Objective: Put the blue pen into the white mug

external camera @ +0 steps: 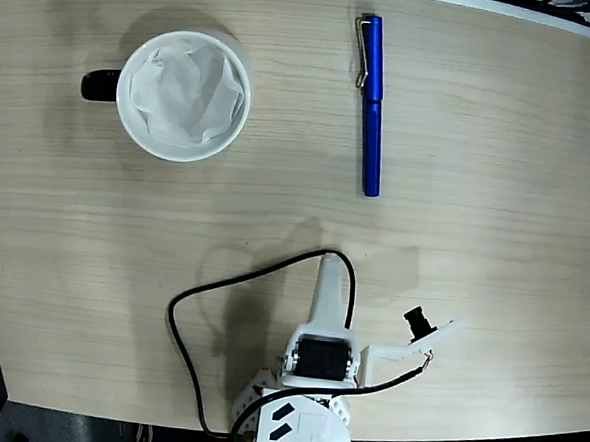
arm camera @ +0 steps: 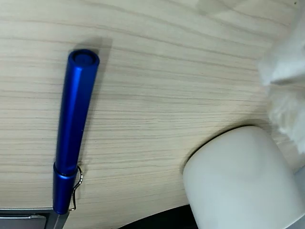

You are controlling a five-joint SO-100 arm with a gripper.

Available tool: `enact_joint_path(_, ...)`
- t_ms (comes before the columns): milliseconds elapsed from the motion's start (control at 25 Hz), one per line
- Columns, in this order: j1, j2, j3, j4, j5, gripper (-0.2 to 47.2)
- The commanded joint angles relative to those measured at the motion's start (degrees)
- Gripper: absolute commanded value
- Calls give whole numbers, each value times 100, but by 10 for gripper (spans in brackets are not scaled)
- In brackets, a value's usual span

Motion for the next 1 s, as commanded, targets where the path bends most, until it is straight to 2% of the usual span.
enact_joint_path(0, 35, 352, -114, 62, -44, 1)
enact_joint_path(320, 132, -343, -782, 26, -44, 5)
enact_joint_path(480, 237, -905, -1292, 26, -44, 24)
enact_joint_path(800, 492, -3243, -3032, 53, -334, 51)
enact_joint_path(960, 721, -4509, -3920, 70, -1116, 51)
